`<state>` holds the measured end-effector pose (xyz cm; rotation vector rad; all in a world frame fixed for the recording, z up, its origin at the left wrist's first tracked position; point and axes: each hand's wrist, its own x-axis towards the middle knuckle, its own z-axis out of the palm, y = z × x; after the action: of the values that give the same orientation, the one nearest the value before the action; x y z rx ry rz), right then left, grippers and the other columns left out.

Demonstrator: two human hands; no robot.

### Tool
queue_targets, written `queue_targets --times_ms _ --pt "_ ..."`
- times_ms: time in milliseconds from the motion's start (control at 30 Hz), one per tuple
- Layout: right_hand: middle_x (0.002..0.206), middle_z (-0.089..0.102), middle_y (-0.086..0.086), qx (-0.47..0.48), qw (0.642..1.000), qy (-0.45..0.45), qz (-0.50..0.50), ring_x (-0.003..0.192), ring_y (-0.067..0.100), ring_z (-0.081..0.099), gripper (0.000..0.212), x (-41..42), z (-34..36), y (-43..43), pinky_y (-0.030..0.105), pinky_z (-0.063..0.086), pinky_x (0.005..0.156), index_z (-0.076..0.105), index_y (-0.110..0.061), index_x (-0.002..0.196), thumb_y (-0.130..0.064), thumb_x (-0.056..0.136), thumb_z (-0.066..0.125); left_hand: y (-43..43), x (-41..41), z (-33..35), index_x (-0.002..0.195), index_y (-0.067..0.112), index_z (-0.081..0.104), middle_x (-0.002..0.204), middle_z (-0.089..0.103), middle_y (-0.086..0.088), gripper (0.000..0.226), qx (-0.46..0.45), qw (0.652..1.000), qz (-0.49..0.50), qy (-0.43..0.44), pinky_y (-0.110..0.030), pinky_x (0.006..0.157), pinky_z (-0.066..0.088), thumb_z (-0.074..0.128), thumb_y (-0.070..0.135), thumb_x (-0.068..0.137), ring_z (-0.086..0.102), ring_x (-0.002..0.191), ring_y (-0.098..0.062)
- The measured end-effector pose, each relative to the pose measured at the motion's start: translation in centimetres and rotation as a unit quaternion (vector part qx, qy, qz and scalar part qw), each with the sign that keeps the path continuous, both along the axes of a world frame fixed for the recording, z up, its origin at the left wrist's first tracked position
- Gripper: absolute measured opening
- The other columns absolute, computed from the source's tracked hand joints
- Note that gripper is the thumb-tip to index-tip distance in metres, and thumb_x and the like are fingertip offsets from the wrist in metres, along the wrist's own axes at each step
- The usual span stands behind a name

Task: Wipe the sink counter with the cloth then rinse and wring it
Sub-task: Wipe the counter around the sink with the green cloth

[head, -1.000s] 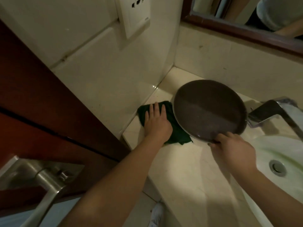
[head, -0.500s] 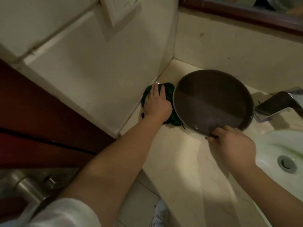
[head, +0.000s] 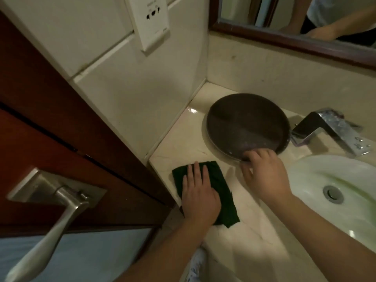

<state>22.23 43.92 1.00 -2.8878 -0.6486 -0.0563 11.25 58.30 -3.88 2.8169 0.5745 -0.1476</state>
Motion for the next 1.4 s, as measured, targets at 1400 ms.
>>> queue_targets --times_ms 1400 --pt "0.113 0.058 0.015 0.174 0.948 0.249 -0.096 0.093 0.026 0.055 0.028 15.7 4.0 22.2 0.029 0.04 0.073 0.057 -0.007 0.107 -0.025 0.087 0.061 8.5 4.1 -2.1 0.148 0.001 0.03 0.157 0.028 -0.016 0.071 0.013 0.992 0.096 -0.079 -0.044 0.119 0.017 0.03 0.037 0.087 0.021 0.146 -0.032"
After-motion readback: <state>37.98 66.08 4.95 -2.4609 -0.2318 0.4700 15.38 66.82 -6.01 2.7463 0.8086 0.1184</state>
